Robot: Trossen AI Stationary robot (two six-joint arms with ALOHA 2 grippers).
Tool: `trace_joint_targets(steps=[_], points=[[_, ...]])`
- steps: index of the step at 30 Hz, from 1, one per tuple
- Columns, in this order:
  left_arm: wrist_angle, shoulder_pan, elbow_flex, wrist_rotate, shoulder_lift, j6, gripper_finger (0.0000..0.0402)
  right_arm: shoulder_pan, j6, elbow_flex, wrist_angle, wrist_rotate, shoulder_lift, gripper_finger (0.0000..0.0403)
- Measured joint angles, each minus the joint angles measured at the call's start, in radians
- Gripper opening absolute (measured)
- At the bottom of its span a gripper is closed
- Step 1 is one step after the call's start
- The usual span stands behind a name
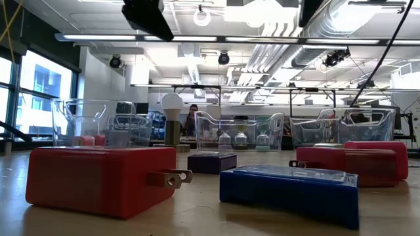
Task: Pick & Place Office items
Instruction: Put the left red charger adapter into the left transparent bin
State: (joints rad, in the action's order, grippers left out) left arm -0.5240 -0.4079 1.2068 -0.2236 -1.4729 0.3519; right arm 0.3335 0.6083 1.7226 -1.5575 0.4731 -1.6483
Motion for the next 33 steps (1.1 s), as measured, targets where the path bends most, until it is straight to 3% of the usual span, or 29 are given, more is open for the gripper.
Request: trace_joint_targets(steps=[5, 13, 24, 33], points=[[0.028, -0.032, 0.0, -0.041, -0.039, -0.111, 0.0398, 0.097, 0.124, -0.082, 0.003, 0.076, 0.044, 0.033], [0.045, -0.092, 0.0, -0.039, -0.161, -0.176, 0.0398, 0.158, 0.175, -0.148, 0.007, 0.076, 0.065, 0.033], [0.122, -0.135, 0.0, -0.049, -0.226, 0.068, 0.0391, 0.171, 0.083, -0.148, 0.014, 0.077, 0.066, 0.033], [0.289, -0.171, 0.01, -0.059, -0.226, 0.067, 0.0364, 0.164, 0.016, -0.148, 0.053, 0.085, 0.066, 0.033]])
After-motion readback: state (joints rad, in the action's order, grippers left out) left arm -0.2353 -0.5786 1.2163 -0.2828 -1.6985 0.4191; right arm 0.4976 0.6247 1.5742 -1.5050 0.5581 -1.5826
